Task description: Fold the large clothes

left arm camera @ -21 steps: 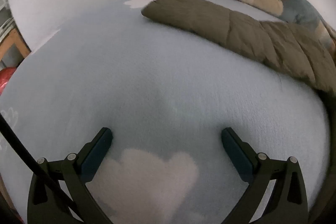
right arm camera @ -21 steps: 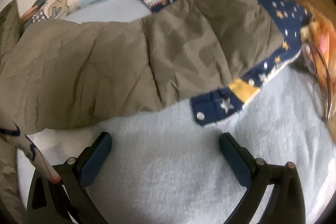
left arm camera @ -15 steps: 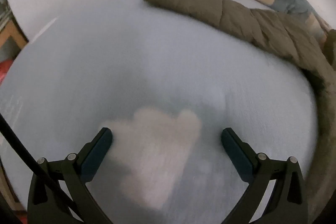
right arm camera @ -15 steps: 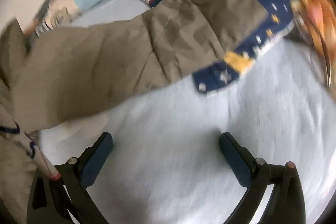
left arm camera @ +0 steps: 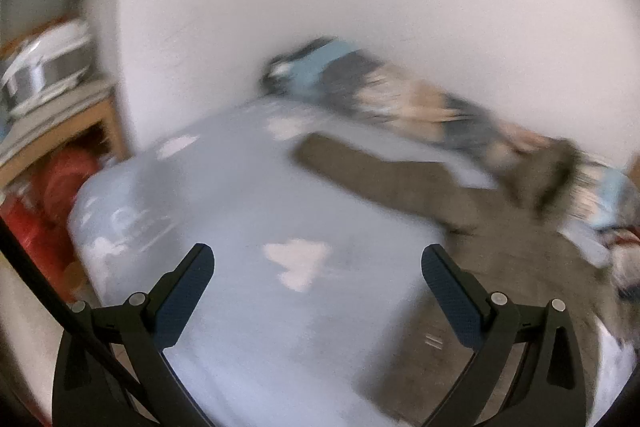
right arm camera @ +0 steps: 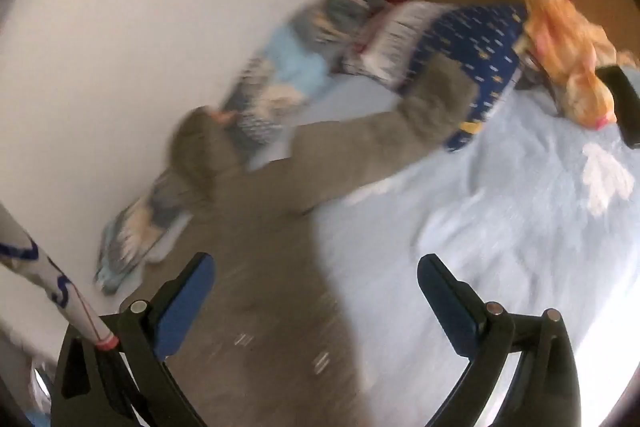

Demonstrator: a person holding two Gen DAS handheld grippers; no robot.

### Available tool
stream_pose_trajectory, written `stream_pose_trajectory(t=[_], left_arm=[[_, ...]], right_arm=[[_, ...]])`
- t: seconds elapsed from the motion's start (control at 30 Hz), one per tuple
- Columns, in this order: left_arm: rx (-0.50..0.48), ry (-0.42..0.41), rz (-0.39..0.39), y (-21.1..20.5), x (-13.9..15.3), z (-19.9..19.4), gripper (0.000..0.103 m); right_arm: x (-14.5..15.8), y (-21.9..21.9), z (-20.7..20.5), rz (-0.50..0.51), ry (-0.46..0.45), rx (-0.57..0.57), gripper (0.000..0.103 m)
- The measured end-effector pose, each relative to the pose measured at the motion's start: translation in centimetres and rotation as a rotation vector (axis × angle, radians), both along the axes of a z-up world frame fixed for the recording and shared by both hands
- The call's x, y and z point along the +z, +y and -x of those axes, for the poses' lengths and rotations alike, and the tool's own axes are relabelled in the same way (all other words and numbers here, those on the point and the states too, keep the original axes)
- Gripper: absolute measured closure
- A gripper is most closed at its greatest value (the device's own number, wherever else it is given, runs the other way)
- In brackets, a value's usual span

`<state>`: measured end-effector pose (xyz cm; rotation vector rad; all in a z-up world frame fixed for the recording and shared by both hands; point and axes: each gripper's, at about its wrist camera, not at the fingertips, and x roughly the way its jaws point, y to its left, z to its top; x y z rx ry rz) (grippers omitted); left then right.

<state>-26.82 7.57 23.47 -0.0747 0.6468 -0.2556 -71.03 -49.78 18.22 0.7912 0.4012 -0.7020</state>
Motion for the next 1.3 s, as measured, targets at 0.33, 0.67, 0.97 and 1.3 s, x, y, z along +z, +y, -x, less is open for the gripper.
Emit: stream_pose_trajectory(t=[0.33,0.67,0.97,1.3], left_arm=[[-0.333,0.085,0.024,-10.1,-1.9,19.5,0.0],[-0.366,-0.01,-0.184,-14.9,-0.8,24.5,0.0],[-0.359,-0.012,-0.251,-15.6,-2.2,24.0,0.0],[-0.359,-0.007,-0.258,-15.8,-3.2,23.5,0.0]], right_arm=[[2.2,20.0,0.8,0.148,0.058,0.315,0.0],[6.9,28.3,-1.1,0.318,0.091,0.337,0.0],[5.4,30.2,-1.7,0.351,0.111,0.412,0.0],[5.0,30.0,-1.9,0.338,0.135,0.427,0.0]])
